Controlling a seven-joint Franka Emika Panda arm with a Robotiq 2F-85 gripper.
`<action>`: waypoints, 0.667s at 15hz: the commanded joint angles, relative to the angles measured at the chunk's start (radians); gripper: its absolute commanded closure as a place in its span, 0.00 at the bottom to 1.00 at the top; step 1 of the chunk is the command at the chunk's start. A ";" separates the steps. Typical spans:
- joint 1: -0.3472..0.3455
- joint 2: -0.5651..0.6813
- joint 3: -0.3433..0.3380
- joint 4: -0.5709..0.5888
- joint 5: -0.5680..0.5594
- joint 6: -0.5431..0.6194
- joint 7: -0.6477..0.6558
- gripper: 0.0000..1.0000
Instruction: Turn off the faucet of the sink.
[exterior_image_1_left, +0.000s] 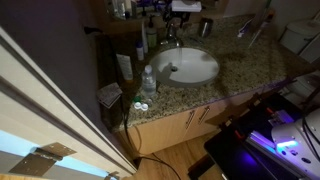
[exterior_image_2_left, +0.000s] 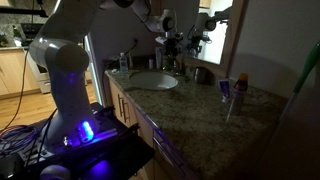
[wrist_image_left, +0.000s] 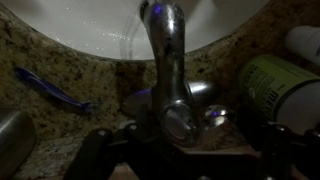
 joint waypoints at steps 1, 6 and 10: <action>0.002 -0.024 0.002 -0.008 0.014 -0.028 -0.023 0.42; 0.004 -0.047 -0.003 -0.011 0.006 -0.056 -0.020 0.75; 0.011 -0.054 -0.001 -0.032 0.004 -0.066 -0.021 0.93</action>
